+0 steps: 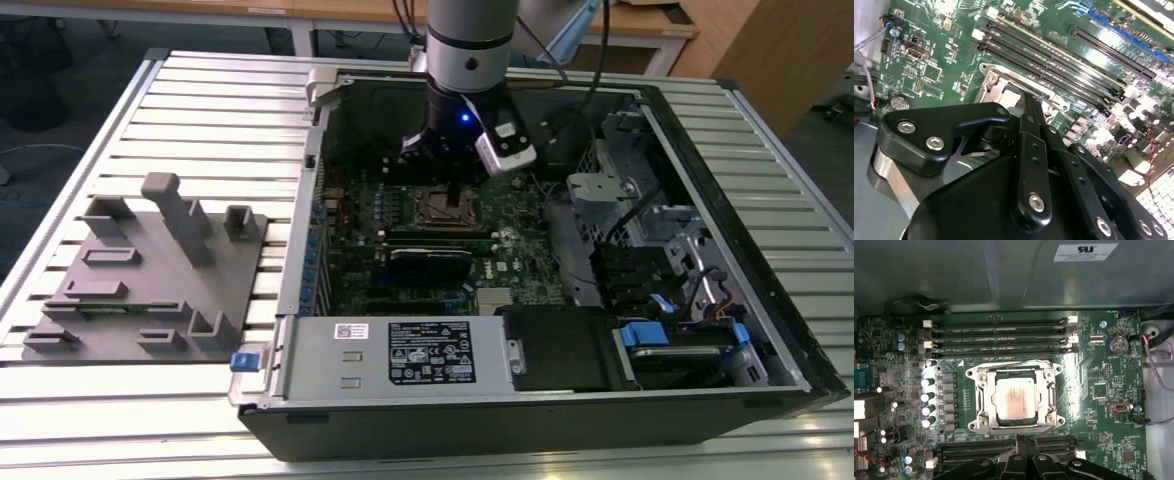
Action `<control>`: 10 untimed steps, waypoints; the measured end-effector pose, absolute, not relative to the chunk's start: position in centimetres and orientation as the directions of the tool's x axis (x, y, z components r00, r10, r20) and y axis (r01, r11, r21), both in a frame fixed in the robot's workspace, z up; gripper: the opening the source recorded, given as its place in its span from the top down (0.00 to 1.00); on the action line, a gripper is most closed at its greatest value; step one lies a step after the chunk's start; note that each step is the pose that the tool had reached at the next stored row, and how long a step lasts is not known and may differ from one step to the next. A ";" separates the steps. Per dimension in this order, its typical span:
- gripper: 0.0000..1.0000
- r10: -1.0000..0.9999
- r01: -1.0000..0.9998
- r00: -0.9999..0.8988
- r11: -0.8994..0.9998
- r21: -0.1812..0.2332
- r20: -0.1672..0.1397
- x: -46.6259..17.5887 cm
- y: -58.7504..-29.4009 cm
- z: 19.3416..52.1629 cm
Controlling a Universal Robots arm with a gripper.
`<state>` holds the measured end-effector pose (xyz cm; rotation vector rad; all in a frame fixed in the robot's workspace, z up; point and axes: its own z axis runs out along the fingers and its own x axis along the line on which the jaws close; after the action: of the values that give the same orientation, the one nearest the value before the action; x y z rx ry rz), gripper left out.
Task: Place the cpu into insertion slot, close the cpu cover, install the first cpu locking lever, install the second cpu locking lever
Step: 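Install the second cpu locking lever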
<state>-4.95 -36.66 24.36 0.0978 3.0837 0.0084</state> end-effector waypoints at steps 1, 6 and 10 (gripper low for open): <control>0.90 0.063 0.063 -0.996 0.998 0.007 -0.056 -5.0 -36.7 24.3; 0.90 0.063 0.063 -0.996 0.998 0.007 -0.056 -5.4 -36.9 24.0; 0.90 0.063 0.063 -0.996 0.998 0.007 -0.056 -5.5 -36.9 23.9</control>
<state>-5.46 -36.89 23.92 0.0975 3.0834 0.0084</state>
